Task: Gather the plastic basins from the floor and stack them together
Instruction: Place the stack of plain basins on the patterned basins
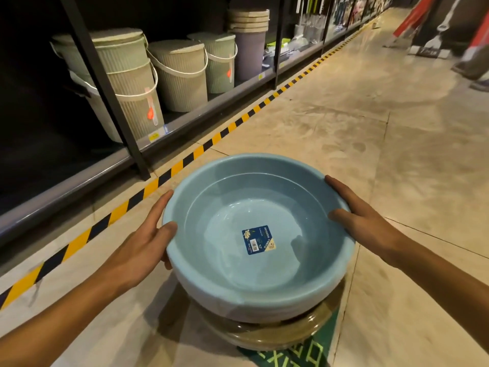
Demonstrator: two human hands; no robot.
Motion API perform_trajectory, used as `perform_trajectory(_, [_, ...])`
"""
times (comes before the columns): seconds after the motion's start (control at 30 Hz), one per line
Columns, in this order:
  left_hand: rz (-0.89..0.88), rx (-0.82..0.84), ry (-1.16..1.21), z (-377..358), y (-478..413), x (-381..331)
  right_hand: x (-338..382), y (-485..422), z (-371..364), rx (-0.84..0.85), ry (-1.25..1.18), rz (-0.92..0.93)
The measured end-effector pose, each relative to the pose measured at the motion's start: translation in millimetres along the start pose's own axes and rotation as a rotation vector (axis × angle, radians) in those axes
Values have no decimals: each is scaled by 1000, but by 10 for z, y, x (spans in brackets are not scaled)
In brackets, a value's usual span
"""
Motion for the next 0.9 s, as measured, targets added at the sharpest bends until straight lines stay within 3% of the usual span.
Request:
perform_trajectory(0.67, [-20, 127, -167, -328, -118, 318, -497, -30, -150, 54, 238, -37])
perform_trajectory(0.9, [-55, 165, -242, -334, -152, 370, -455, -92, -134, 204, 446, -13])
Point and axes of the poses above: each hand's wrist, its own y-axis away from the middle knuckle, its own z-axis out of the back of the hand, x = y × z, the point moved 3 cm from there along -y, towards the middle knuckle, and after that the axes turned 7 degrees about -x, right-handed, at the moved point
